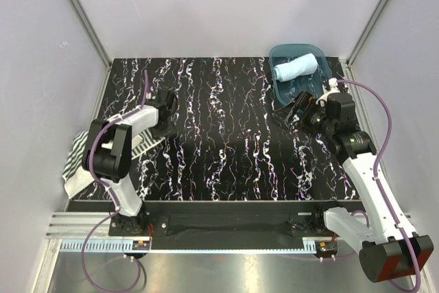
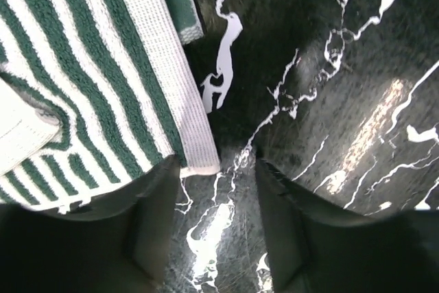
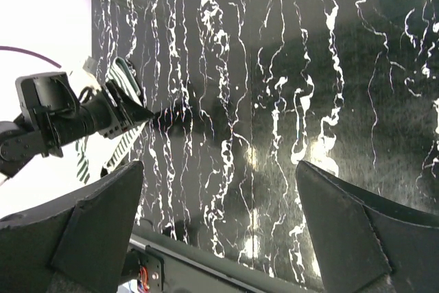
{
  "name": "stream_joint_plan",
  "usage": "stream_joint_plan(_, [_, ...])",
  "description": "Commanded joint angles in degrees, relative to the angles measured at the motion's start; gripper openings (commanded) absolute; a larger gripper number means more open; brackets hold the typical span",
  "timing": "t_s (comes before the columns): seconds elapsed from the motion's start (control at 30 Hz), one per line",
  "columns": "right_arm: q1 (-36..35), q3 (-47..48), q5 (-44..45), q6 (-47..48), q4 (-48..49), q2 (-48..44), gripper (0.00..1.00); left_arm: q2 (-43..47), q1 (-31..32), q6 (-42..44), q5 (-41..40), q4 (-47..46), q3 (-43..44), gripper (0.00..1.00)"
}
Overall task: Roll the towels
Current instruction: Move the towel to the center of the board
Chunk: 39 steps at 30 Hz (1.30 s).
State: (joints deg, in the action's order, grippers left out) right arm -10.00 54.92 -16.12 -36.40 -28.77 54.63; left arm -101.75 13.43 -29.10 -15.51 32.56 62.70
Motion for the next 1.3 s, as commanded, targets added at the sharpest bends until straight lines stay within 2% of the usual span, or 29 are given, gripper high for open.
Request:
stream_joint_plan(0.0, [-0.4,0.1,-1.4,0.9,-0.6,-2.0,1.0,-1.6,-2.4,-0.7,0.6,-2.1,1.4,0.46])
stream_joint_plan(0.07, [-0.4,0.3,-1.5,1.1,-1.3,-2.1,1.0,-2.3,-3.5,-0.3,3.0,-2.6,1.6,0.36])
stream_joint_plan(0.1, [-0.5,0.4,-1.4,1.0,-1.4,-2.3,1.0,-2.7,-3.8,-0.2,3.5,-2.6,2.0,0.21])
stream_joint_plan(0.13, [-0.4,0.4,-1.4,1.0,-1.7,-2.3,1.0,-2.9,-3.9,0.0,4.2,-2.7,2.1,0.11])
stream_joint_plan(0.2, [-0.4,0.5,-1.1,1.1,-2.0,-2.5,1.0,-3.1,-3.9,0.2,4.6,-2.7,2.2,0.01])
stream_joint_plan(0.3, [-0.4,0.5,-0.8,1.2,-2.7,-3.0,1.0,-2.1,-3.9,0.8,5.4,-3.1,1.5,0.0])
stream_joint_plan(0.47, [-0.4,0.0,-0.7,0.5,-3.2,-3.2,1.0,4.5,-3.1,1.9,7.9,-3.5,0.4,0.0])
stream_joint_plan(0.6, [-0.4,2.3,0.6,1.4,-6.2,-3.4,1.0,10.8,0.8,3.7,8.5,-0.2,3.0,0.0])
stream_joint_plan(0.73, [-0.4,2.8,4.5,2.0,-8.6,-5.3,1.0,13.0,9.3,6.1,9.7,6.4,11.9,0.0])
stream_joint_plan(0.9, [-0.4,4.8,6.9,1.2,-10.3,-6.1,1.0,8.7,21.0,5.9,13.9,13.7,28.4,0.0])
stream_joint_plan(0.93, [-0.4,5.3,7.8,1.2,-11.2,-6.2,1.0,7.0,24.0,5.5,15.1,13.7,30.0,0.0])
stream_joint_plan(0.97, [-0.4,5.6,8.3,1.2,-11.7,-6.3,1.0,6.4,25.2,4.4,19.9,13.2,31.3,0.0])
stream_joint_plan(1.03, [-0.4,6.2,9.3,1.1,-12.6,-6.6,1.0,4.8,27.7,3.3,23.8,11.0,33.6,0.01])
stream_joint_plan(1.07, [-0.5,6.3,9.4,1.0,-12.9,-6.7,1.0,4.5,28.3,3.1,27.0,10.1,33.9,0.2])
stream_joint_plan(1.13, [-0.4,6.3,9.4,0.5,-13.8,-6.6,1.0,4.2,29.0,3.1,26.5,9.9,33.7,0.69])
stream_joint_plan(1.17, [-0.4,6.1,9.4,0.4,-14.3,-6.6,1.0,4.5,29.0,3.7,25.9,9.9,33.2,0.85])
stream_joint_plan(1.23, [-0.4,5.3,9.4,-0.2,-14.7,-6.7,1.0,5.9,29.0,4.6,24.6,9.8,30.9,0.98])
stream_joint_plan(1.27, [-0.4,4.9,9.4,-0.8,-14.8,-6.9,1.0,6.6,28.9,5.4,23.3,10.0,30.2,0.99])
